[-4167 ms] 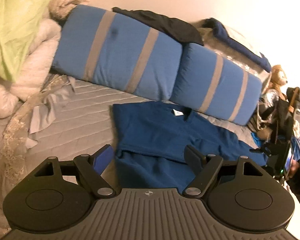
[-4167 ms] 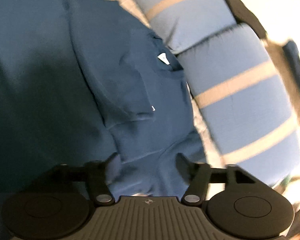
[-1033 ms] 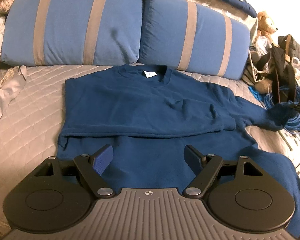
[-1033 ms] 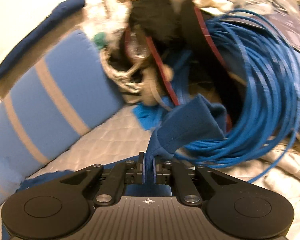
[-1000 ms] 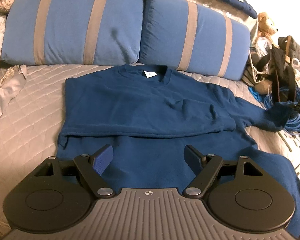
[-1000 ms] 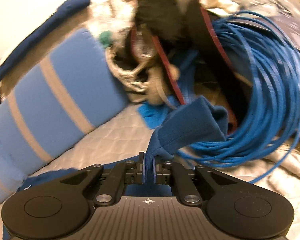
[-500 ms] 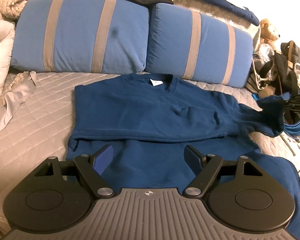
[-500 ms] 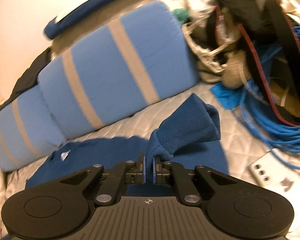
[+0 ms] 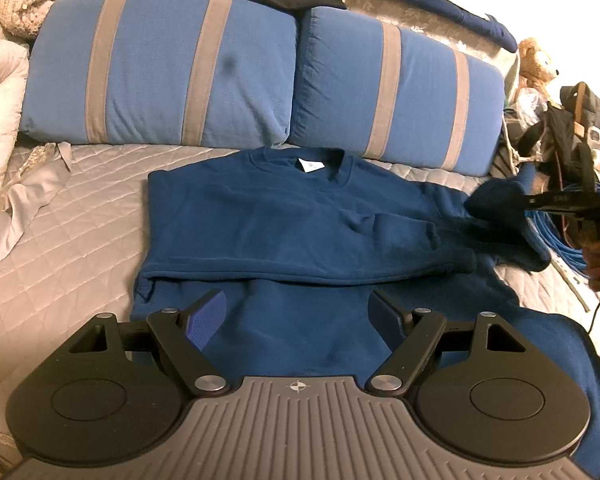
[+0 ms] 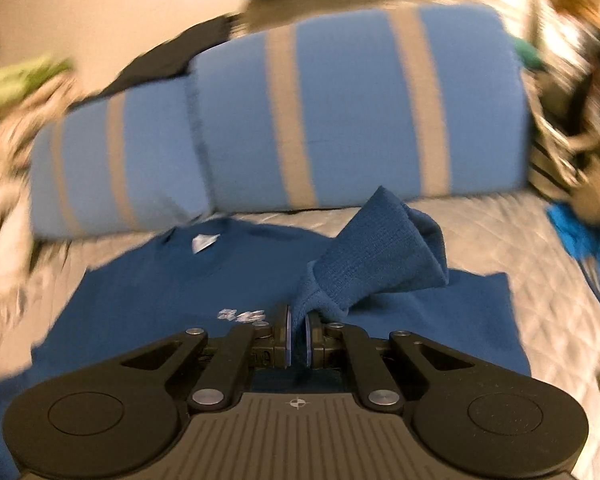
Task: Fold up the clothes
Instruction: 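Lift the cuff with the right gripper and fold it across the sweatshirt front, then grasp the folded sleeve and body side with the left gripper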
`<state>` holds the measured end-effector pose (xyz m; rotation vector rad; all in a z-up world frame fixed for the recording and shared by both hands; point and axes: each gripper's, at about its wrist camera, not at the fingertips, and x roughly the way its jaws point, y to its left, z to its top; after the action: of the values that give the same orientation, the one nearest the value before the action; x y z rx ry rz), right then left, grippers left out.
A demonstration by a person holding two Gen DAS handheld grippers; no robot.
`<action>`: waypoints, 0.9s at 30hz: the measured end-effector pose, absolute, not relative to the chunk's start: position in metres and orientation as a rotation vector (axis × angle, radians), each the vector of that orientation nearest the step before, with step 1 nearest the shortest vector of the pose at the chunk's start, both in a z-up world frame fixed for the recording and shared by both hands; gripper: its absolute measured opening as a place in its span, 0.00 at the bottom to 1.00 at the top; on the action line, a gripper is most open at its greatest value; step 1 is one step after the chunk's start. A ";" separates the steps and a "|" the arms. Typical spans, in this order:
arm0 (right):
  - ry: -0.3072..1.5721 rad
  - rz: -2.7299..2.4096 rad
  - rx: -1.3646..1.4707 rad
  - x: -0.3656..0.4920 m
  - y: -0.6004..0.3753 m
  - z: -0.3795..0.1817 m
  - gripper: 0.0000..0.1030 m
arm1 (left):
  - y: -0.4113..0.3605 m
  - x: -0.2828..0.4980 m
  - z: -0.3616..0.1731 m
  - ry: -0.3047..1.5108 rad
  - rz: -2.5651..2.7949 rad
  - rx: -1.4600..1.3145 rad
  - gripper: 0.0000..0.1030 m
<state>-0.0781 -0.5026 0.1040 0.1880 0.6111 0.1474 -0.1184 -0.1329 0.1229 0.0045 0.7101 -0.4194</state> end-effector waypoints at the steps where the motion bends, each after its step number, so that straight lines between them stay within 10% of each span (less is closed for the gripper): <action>1: 0.617 0.177 0.152 -0.077 -0.491 0.102 0.08 | -0.133 -0.118 0.123 0.711 -0.420 0.005 0.76; 10: 0.783 0.373 -0.150 -0.071 -0.407 0.074 0.15 | -0.133 -0.119 0.124 0.715 -0.421 0.006 0.76; 13: 0.822 0.399 -0.167 -0.075 -0.401 0.071 0.27 | -0.134 -0.118 0.123 0.717 -0.422 0.006 0.76; 15: 0.838 0.416 -0.169 -0.078 -0.399 0.071 0.59 | -0.133 -0.118 0.123 0.722 -0.425 0.004 0.76; 18: 0.805 0.386 -0.179 -0.093 -0.398 0.076 0.82 | -0.133 -0.117 0.123 0.734 -0.425 0.000 0.76; 27: 0.717 0.299 0.008 -0.134 -0.422 0.080 1.00 | -0.133 -0.119 0.147 0.651 -0.412 -0.044 0.76</action>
<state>-0.1338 -0.4217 0.0797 0.0081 0.7169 0.2991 -0.1192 -0.1331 0.1465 -0.0437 0.6513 -0.4120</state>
